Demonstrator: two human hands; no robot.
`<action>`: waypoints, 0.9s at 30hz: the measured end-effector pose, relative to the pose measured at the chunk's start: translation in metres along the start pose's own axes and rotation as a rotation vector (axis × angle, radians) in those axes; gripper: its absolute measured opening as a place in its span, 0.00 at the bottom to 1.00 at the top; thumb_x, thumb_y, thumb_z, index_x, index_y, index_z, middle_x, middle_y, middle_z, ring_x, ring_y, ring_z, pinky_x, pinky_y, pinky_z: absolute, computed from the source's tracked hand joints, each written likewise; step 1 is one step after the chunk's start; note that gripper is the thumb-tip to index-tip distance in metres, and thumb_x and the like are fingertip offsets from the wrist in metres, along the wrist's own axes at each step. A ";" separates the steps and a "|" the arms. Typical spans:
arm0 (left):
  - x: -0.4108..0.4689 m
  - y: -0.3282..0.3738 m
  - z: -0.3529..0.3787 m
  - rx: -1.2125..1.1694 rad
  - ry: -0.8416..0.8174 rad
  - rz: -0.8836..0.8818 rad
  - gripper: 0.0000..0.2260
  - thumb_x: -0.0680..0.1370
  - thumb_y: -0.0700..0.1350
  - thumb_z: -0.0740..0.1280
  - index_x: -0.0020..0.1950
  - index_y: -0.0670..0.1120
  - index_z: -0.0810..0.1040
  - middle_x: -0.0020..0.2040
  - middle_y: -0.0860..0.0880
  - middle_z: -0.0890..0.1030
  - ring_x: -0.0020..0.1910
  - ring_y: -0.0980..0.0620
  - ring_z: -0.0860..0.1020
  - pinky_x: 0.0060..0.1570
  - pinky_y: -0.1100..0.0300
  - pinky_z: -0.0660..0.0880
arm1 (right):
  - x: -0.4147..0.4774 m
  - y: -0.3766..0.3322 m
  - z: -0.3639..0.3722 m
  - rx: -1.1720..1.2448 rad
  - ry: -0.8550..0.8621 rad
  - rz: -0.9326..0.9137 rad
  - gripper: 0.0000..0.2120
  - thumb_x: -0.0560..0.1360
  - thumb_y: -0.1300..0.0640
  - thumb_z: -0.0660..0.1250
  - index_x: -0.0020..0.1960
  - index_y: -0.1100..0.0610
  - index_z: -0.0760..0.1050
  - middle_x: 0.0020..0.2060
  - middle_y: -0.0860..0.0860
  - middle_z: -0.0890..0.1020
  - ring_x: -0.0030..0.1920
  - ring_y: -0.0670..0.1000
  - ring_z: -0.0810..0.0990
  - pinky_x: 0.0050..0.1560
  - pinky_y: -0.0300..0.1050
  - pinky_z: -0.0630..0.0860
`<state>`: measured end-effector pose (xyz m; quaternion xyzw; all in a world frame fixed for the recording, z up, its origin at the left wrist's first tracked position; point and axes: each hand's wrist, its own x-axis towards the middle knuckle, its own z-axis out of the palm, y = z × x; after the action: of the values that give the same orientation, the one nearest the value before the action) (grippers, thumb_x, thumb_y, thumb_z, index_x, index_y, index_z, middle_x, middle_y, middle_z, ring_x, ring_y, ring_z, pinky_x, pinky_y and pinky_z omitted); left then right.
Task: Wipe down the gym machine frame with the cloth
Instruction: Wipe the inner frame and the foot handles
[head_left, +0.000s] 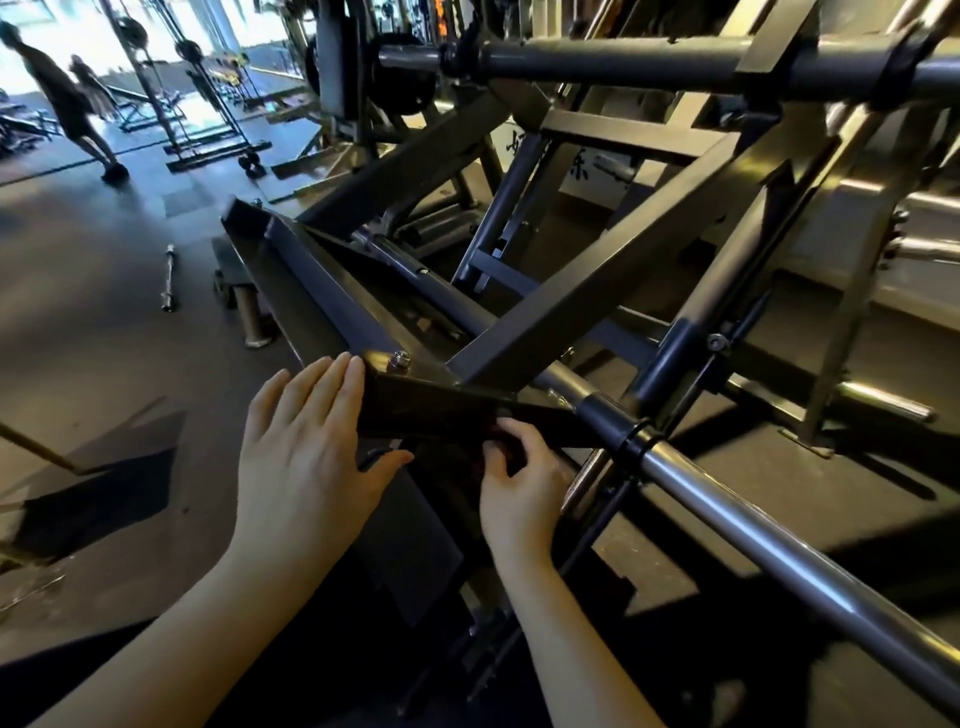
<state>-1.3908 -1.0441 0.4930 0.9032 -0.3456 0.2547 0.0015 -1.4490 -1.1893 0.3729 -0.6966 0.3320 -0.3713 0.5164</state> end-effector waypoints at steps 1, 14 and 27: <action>0.000 -0.002 0.003 -0.005 0.007 -0.001 0.39 0.70 0.58 0.78 0.74 0.37 0.72 0.72 0.39 0.75 0.74 0.40 0.71 0.75 0.41 0.63 | -0.006 -0.002 0.001 0.030 -0.028 -0.036 0.17 0.77 0.62 0.70 0.63 0.49 0.77 0.55 0.35 0.78 0.57 0.26 0.73 0.57 0.20 0.67; -0.003 -0.003 0.022 -0.237 0.182 -0.028 0.35 0.69 0.44 0.82 0.73 0.36 0.74 0.71 0.39 0.76 0.68 0.40 0.77 0.64 0.48 0.74 | 0.008 0.005 -0.003 -0.056 -0.060 0.024 0.16 0.77 0.59 0.72 0.64 0.49 0.79 0.58 0.40 0.82 0.58 0.39 0.80 0.61 0.37 0.76; -0.004 0.003 0.021 -0.214 0.215 -0.043 0.33 0.70 0.43 0.81 0.72 0.35 0.74 0.70 0.39 0.77 0.66 0.40 0.78 0.62 0.51 0.71 | 0.038 0.029 -0.028 -0.085 -0.254 0.016 0.13 0.78 0.61 0.70 0.59 0.47 0.78 0.55 0.40 0.82 0.54 0.35 0.80 0.55 0.33 0.77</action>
<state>-1.3851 -1.0476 0.4726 0.8725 -0.3492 0.3115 0.1403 -1.4564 -1.2416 0.3572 -0.7566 0.2847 -0.2617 0.5273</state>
